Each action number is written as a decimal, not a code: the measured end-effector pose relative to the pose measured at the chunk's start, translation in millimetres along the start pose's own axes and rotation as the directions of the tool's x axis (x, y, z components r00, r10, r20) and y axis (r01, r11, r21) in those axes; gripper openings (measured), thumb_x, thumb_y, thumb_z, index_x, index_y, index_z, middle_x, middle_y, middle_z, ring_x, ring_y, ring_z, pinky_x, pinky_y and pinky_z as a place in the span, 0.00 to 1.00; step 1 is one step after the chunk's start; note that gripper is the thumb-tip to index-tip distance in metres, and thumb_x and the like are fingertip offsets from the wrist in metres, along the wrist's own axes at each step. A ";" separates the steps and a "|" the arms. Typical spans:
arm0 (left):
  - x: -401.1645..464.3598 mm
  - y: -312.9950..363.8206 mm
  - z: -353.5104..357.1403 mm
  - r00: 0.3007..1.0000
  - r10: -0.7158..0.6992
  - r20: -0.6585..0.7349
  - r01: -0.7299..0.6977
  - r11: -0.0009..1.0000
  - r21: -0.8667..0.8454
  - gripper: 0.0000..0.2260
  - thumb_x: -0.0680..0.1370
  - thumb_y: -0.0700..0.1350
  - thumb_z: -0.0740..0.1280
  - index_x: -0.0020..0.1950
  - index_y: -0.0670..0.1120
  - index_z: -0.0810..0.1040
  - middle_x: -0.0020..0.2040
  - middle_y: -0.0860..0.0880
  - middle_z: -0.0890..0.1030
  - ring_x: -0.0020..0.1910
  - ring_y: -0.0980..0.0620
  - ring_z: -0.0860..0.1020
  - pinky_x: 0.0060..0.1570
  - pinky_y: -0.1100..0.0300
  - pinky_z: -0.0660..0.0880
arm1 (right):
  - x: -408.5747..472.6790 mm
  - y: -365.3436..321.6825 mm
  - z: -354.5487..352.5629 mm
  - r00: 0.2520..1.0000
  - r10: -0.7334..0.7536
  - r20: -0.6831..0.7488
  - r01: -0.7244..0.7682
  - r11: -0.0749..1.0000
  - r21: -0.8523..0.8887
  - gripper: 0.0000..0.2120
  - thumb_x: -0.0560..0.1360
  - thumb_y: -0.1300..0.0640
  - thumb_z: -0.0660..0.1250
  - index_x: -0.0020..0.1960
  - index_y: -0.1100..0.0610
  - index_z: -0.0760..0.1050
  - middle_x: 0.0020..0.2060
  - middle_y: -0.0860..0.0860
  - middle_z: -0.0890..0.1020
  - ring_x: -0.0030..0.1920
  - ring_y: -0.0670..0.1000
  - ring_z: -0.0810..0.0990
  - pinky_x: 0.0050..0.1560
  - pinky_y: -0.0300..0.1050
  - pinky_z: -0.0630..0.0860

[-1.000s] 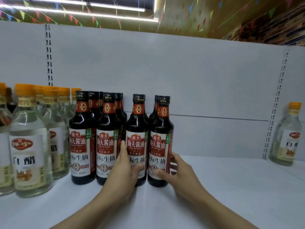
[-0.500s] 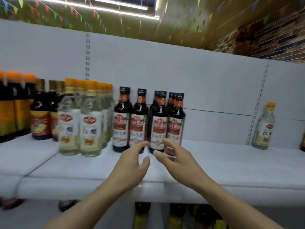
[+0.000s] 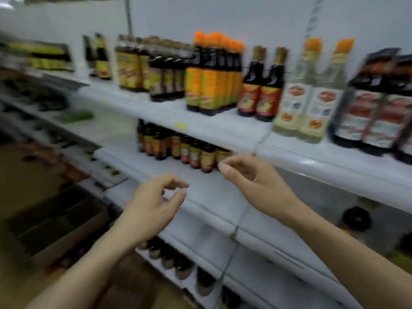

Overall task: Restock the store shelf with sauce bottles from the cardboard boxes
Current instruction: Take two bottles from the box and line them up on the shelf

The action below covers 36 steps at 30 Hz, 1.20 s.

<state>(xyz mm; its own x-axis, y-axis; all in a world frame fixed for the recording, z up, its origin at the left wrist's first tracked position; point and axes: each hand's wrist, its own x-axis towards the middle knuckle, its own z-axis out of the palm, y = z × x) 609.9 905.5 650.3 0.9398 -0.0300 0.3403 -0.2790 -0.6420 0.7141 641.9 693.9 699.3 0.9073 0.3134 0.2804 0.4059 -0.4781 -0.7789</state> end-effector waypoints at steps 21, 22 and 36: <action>-23.2 -289.2 -225.4 0.650 -0.593 -0.475 0.610 0.780 -0.140 0.04 0.77 0.51 0.65 0.47 0.58 0.79 0.51 0.64 0.81 0.55 0.68 0.76 0.54 0.69 0.72 | 266.5 -45.0 414.6 0.665 -0.177 0.726 0.022 0.976 0.218 0.26 0.68 0.34 0.58 0.61 0.44 0.72 0.50 0.36 0.77 0.50 0.30 0.75 0.46 0.27 0.73; -22.1 -298.5 -234.3 0.623 -0.605 -0.495 0.625 0.766 -0.150 0.05 0.76 0.54 0.64 0.48 0.59 0.79 0.54 0.66 0.79 0.57 0.71 0.74 0.56 0.70 0.70 | 276.6 -47.8 429.6 0.645 -0.176 0.744 0.017 0.976 0.216 0.24 0.71 0.35 0.59 0.62 0.44 0.72 0.51 0.35 0.77 0.50 0.30 0.75 0.46 0.27 0.72; 13.4 -539.8 -363.0 0.673 -0.671 -0.311 0.688 0.723 -0.071 0.04 0.79 0.53 0.63 0.50 0.63 0.73 0.58 0.69 0.70 0.56 0.79 0.67 0.50 0.84 0.61 | 404.4 -129.8 650.7 0.706 -0.179 0.685 0.065 0.980 0.189 0.25 0.69 0.33 0.58 0.63 0.41 0.70 0.57 0.36 0.76 0.60 0.35 0.74 0.63 0.37 0.72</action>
<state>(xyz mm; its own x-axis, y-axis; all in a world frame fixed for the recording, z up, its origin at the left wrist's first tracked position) 701.6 1529.7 491.5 0.7583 0.6492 -0.0597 0.4305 -0.4299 0.7937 884.5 1416.6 548.7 0.4923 0.8691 -0.0470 0.4359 -0.2930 -0.8510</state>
